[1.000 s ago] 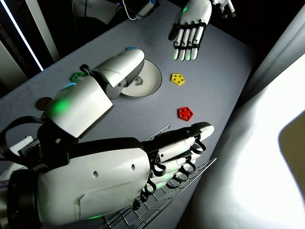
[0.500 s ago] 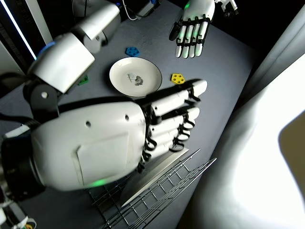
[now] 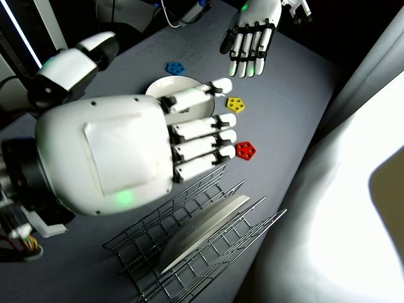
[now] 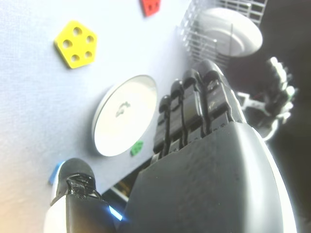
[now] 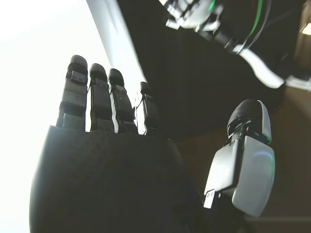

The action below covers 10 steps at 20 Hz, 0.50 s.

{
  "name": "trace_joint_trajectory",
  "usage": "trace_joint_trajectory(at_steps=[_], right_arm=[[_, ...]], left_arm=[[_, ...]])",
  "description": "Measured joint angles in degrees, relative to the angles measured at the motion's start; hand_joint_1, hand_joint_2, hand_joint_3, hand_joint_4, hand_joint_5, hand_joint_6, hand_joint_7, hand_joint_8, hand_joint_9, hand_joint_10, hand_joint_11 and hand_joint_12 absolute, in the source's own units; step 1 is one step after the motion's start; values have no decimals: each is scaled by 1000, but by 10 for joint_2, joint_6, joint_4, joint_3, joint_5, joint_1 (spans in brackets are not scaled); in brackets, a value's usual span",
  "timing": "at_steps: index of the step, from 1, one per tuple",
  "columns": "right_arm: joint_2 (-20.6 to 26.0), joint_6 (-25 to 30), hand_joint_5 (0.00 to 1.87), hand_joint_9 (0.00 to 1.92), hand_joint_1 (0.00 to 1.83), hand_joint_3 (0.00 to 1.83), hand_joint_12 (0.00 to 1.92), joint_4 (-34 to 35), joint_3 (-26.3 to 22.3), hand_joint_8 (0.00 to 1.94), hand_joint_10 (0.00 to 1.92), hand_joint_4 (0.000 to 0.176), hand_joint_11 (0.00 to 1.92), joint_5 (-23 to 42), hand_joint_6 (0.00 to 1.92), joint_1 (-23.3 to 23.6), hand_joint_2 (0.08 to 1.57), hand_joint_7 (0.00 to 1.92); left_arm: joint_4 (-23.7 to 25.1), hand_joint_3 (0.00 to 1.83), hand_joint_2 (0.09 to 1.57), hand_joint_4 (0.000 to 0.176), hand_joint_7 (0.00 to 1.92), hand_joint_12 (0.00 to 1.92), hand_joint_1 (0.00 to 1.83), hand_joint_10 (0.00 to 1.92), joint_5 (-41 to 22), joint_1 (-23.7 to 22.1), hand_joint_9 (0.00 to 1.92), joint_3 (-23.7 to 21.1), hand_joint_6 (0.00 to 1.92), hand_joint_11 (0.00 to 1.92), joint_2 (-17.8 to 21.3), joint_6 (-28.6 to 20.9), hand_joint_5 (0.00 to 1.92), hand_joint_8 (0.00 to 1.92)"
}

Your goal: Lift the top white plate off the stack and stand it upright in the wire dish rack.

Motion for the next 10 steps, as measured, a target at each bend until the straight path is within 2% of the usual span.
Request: trace_joint_trajectory(at_steps=[2,5,6,8,10], right_arm=[[22,-125,62,0,339,6,10,7,-40,3,0,176,18,1,10,-11,844,9],[37,-263,54,0,332,8,7,17,-84,0,0,176,11,-1,4,-25,854,0],[41,-332,27,0,318,7,6,27,-103,0,0,176,8,1,0,-35,855,0],[45,-411,26,0,326,4,4,41,-130,0,0,176,3,17,2,-43,852,0],[45,-456,44,0,325,2,6,53,-149,1,0,176,8,29,7,-60,849,3]], left_arm=[[-1,2,985,0,136,322,158,0,1,0,126,-4,0,1,0,-2,81,0],[-5,2,989,0,121,239,151,2,-1,0,107,-8,1,0,0,-4,84,2],[-10,1,983,0,146,309,180,2,0,0,139,-8,5,3,0,-4,106,1],[-17,2,989,0,115,267,164,0,1,0,110,-8,2,0,0,-4,79,0],[-18,3,992,0,131,267,158,6,2,0,122,-8,2,6,0,-4,81,6]])
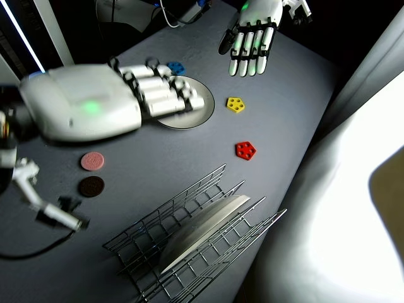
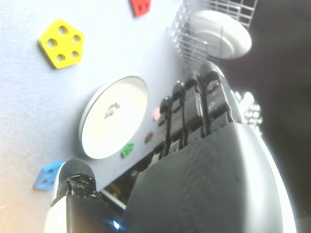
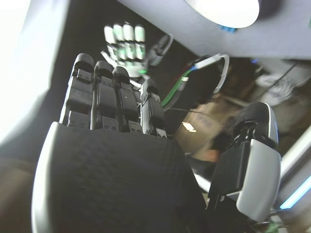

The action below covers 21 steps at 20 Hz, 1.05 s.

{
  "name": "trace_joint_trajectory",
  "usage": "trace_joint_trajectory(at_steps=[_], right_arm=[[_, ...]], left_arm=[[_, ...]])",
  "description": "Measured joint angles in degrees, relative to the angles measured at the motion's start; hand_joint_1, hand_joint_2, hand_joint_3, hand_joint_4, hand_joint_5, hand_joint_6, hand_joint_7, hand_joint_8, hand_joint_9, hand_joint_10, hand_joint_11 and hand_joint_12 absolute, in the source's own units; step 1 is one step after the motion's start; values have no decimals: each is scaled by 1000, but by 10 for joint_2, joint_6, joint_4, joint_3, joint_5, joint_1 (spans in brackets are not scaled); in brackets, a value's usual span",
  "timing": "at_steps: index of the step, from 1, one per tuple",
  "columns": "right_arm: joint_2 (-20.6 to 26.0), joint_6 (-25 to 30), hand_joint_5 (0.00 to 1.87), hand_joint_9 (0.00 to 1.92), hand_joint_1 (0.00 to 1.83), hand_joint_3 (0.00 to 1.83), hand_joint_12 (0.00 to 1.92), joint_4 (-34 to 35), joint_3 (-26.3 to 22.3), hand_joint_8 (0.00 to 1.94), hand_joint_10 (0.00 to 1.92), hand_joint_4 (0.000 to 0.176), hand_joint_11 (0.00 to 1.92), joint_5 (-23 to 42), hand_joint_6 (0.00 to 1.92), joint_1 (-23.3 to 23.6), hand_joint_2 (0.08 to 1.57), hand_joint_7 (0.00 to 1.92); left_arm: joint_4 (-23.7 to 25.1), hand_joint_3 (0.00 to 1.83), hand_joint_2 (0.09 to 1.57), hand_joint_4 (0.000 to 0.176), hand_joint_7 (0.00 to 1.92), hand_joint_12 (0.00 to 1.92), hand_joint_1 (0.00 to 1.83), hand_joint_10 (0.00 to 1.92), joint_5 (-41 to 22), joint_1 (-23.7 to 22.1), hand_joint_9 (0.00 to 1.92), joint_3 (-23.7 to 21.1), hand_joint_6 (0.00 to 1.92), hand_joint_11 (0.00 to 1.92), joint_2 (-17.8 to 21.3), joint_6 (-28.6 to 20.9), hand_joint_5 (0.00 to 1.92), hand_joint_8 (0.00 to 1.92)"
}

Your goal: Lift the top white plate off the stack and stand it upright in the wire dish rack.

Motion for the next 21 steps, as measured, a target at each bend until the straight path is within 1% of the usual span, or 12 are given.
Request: trace_joint_trajectory(at_steps=[1,2,4,6,8,10,11,13,15,17,19,21], right_arm=[[0,-29,46,0,338,0,3,-3,-11,0,0,176,1,1,6,-16,846,0],[0,-38,30,0,327,1,0,-13,-17,0,0,176,0,0,1,-27,848,0],[3,-40,38,0,312,2,0,-39,-24,0,0,176,0,7,4,-36,852,0],[9,-40,41,0,304,1,0,-35,-29,0,0,176,0,33,4,-35,851,0],[10,-28,55,0,328,0,6,-49,-37,0,0,176,13,54,8,-35,839,0],[10,-23,63,0,333,0,3,-62,-44,0,0,176,7,66,9,-35,841,0],[10,-22,36,0,322,0,0,-58,-45,0,0,176,1,71,1,-35,844,0],[10,-22,37,0,314,1,0,-53,-45,0,0,176,0,67,3,-35,847,0],[10,-22,57,0,308,3,0,-50,-45,0,0,176,0,66,10,-35,852,0],[13,-23,46,0,321,0,1,-47,-50,0,0,176,2,65,4,-35,846,0],[15,-31,52,0,323,0,0,-50,-57,0,0,176,0,65,6,-35,842,0],[20,-42,56,0,342,0,0,-51,-67,0,0,176,0,68,6,-35,840,0]], left_arm=[[0,2,991,0,135,269,157,5,0,0,123,0,2,3,0,0,81,7],[0,0,984,0,130,274,147,5,0,0,124,0,0,4,0,0,74,4],[0,0,982,0,131,280,171,3,1,0,124,1,3,2,0,0,82,2],[0,1,987,0,117,258,138,1,1,0,112,1,1,0,0,0,66,0],[0,2,991,0,109,244,136,0,2,0,100,1,0,0,0,0,56,0],[0,1,991,0,114,238,162,2,3,0,106,1,1,3,0,0,59,2],[1,1,977,0,144,274,181,1,3,0,138,3,0,23,0,0,89,0],[0,1,976,0,145,284,179,1,4,0,144,7,1,12,0,0,91,1],[0,4,988,0,103,216,133,1,4,0,99,7,0,0,0,0,50,2],[0,3,993,0,93,197,156,2,2,0,88,11,2,2,0,0,52,2],[-1,1,982,0,144,297,156,0,2,0,139,17,0,0,0,0,97,0],[1,2,982,0,129,290,163,1,-1,0,130,17,0,0,0,-2,70,0]])
